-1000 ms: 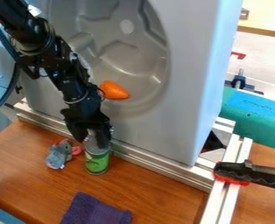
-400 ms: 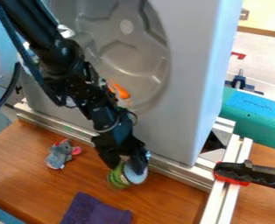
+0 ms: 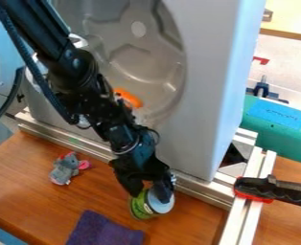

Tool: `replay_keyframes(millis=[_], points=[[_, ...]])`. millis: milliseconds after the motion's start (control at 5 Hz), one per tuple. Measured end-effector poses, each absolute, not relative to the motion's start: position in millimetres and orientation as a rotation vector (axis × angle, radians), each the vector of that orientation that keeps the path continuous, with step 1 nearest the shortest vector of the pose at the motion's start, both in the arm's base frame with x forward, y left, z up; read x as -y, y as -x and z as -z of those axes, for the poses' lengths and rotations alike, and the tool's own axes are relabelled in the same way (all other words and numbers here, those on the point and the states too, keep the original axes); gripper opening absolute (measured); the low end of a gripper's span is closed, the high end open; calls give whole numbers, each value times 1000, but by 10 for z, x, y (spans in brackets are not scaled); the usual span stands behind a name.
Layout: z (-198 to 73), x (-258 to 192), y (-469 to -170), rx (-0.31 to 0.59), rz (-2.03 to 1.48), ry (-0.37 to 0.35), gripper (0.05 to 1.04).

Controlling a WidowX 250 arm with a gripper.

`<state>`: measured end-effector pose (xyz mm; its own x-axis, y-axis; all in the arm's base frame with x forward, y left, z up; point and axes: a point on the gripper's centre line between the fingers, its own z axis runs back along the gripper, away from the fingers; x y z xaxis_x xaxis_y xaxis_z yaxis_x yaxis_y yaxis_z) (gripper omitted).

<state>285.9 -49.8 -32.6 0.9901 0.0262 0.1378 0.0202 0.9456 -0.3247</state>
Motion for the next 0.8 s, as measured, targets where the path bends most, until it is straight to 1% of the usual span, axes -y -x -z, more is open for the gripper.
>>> replay_keyframes(millis=[200, 600, 800], points=[[320, 621, -2875, 148, 8, 412, 1002], [325, 797, -2898, 156, 48, 543, 1002], [282, 780, -2920, 173, 59, 545, 1001]])
